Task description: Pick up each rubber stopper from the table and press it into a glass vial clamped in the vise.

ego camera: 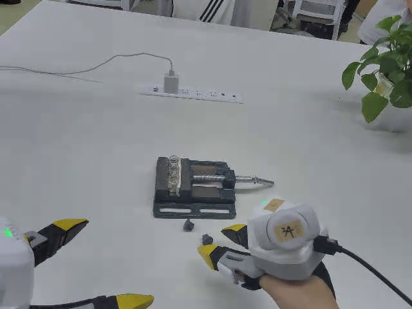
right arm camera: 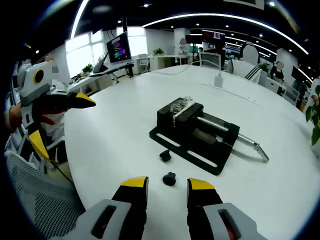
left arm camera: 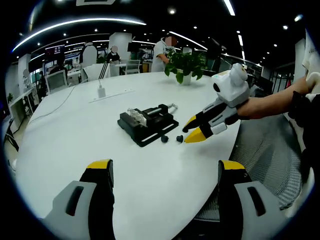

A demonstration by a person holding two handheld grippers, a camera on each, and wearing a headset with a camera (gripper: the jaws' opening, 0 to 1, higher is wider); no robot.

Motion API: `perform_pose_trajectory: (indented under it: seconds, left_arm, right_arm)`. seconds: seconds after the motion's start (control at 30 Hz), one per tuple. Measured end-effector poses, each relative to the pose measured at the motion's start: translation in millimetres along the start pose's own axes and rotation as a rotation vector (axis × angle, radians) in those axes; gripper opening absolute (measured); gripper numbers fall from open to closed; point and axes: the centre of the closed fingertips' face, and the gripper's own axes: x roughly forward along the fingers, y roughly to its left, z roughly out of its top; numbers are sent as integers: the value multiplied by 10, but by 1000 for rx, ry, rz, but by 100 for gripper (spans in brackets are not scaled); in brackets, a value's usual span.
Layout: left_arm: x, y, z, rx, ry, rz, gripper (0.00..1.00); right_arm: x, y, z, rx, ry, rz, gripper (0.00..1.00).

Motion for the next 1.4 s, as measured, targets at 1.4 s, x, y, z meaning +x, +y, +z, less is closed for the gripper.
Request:
perform_pose_trajectory:
  seconds: [1.4]
  left_arm:
    - [-58,14,-92,-21,9,12,83]
  right_arm:
    - [95,7,-99,5,37,-35,9]
